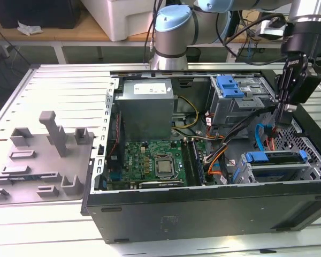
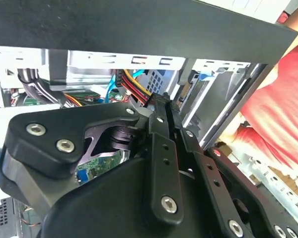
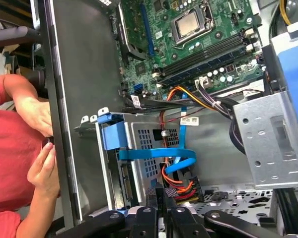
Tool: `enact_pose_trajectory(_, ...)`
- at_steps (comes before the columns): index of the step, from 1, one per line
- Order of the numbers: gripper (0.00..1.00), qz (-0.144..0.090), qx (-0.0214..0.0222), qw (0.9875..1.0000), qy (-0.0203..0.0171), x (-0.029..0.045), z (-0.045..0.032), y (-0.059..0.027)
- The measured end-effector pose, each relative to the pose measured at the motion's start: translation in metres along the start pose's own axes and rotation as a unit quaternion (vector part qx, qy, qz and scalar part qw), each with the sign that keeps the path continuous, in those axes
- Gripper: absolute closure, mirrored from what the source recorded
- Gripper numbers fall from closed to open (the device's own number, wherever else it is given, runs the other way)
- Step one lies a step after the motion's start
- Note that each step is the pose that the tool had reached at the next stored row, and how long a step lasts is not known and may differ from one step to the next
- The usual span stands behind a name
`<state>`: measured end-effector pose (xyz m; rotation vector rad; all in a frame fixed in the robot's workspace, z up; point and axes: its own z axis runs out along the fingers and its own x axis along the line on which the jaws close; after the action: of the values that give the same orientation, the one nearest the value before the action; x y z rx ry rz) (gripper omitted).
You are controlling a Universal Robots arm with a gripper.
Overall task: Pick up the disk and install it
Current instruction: 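Insert the first disk wire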
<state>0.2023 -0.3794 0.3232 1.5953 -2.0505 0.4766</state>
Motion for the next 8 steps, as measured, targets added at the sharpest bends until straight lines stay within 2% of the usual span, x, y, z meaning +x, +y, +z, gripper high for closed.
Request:
enact_pose_trajectory(2,0.83,-0.002,-0.0004,1.0,-0.0076,0.0029,0.0012,-0.0002)
enact_pose_trajectory(3,0.83,-0.003,-0.0011,0.9999,-0.013,0.0039,0.0019,-0.0004)
enact_pose_trajectory(5,0.83,-0.004,-0.0023,0.9998,-0.0208,0.0069,0.0032,-0.0006)
enact_pose_trajectory(8,0.83,-0.005,-0.0031,0.9996,-0.0271,0.0115,0.0042,-0.0006)
